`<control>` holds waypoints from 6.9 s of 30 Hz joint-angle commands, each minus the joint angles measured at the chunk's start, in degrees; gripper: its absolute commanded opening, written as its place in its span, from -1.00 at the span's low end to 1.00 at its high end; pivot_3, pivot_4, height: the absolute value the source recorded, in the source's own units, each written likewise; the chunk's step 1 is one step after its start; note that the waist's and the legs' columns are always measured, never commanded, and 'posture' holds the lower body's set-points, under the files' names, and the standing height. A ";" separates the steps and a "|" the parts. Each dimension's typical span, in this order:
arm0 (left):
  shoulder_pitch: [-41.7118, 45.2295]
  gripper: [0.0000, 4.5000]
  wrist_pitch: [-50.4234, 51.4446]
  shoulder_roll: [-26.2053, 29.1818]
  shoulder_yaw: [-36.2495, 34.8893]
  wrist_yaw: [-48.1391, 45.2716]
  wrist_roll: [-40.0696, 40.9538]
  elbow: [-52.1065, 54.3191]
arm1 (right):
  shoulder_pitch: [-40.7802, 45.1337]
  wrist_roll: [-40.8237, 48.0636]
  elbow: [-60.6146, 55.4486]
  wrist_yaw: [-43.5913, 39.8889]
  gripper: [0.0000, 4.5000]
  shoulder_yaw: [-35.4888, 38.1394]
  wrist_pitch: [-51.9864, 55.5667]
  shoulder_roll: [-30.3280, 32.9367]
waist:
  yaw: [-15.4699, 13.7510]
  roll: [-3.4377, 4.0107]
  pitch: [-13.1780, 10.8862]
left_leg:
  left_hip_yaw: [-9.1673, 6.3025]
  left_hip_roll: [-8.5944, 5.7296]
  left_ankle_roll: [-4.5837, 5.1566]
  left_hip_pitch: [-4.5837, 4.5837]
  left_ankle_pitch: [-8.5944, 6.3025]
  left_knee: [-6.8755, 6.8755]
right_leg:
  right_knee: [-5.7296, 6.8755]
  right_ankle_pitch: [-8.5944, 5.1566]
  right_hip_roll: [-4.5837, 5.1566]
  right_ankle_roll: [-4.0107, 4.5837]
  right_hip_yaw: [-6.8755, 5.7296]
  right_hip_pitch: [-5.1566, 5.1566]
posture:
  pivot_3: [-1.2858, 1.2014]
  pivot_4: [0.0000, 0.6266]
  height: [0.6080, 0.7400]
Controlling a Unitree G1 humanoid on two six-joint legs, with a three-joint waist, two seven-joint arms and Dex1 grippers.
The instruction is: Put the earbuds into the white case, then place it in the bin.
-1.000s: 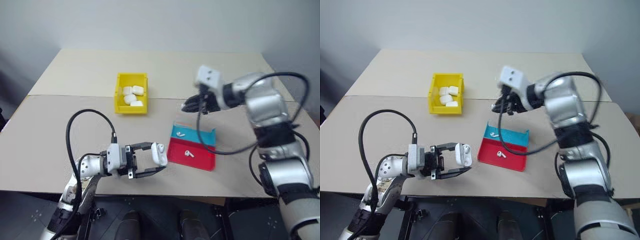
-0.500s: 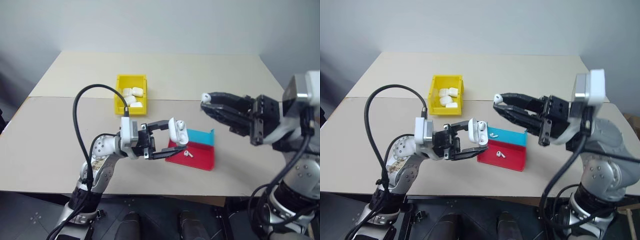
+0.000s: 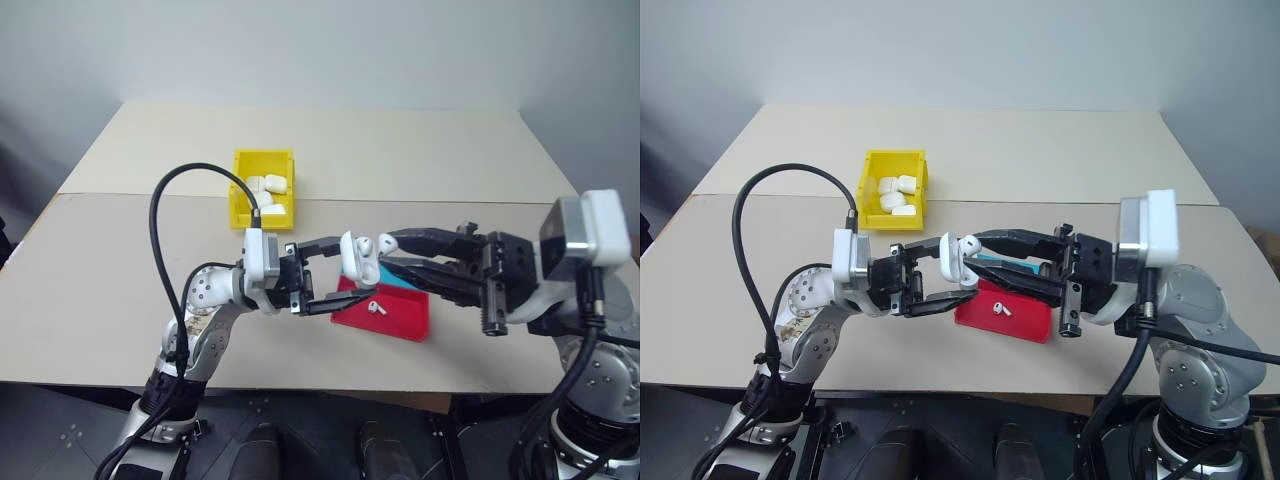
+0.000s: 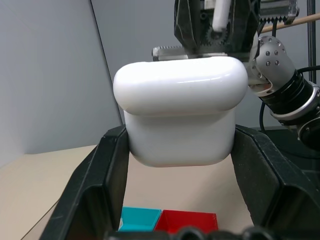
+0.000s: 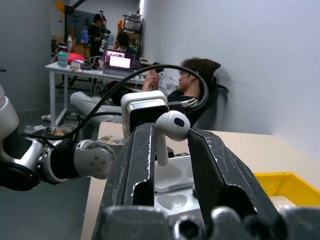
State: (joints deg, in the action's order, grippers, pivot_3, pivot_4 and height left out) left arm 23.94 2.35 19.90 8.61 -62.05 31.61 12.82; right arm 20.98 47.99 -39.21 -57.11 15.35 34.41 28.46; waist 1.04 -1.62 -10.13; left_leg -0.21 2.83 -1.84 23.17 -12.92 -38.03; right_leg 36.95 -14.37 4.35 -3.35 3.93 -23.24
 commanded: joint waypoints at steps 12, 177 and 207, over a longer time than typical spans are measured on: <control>0.08 0.23 -1.75 -0.70 -0.51 0.08 0.21 2.48 | -3.50 -1.89 1.88 1.50 -0.42 -4.09 -7.67 2.73 | -0.07 0.00 0.00 | 0.00 0.00 0.00 0.00 0.00 0.00 | -0.04 0.00 0.00 0.00 0.00 0.02 | 0.03 -0.52 1.00; 4.51 0.99 18.45 1.33 -16.42 37.01 -11.80 3.03 | 2.78 -23.61 18.53 -3.08 -1.00 -9.51 -16.62 25.15 | -0.13 -0.18 -0.10 | -0.05 -0.06 -0.02 0.05 0.01 0.03 | -0.15 0.07 0.06 -0.08 -0.06 0.02 | 0.03 -0.52 1.00; -24.12 0.99 25.55 33.50 -40.65 4.06 7.67 14.84 | -12.61 -23.36 26.12 -19.17 -1.00 11.18 -31.15 36.70 | 0.02 -0.15 -0.12 | 0.11 0.03 -0.02 -0.09 0.00 0.09 | -0.18 0.00 0.05 0.00 -0.01 0.07 | 0.03 -0.52 1.00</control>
State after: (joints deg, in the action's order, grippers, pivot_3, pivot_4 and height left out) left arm -0.39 28.74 52.63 -30.87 -57.62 38.50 26.65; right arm 7.33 24.26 -12.10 -76.89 25.47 3.51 64.27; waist 1.06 -1.77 -10.25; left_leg -0.10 2.86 -1.85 23.08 -12.93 -37.94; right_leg 36.77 -14.37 4.40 -3.35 3.91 -23.17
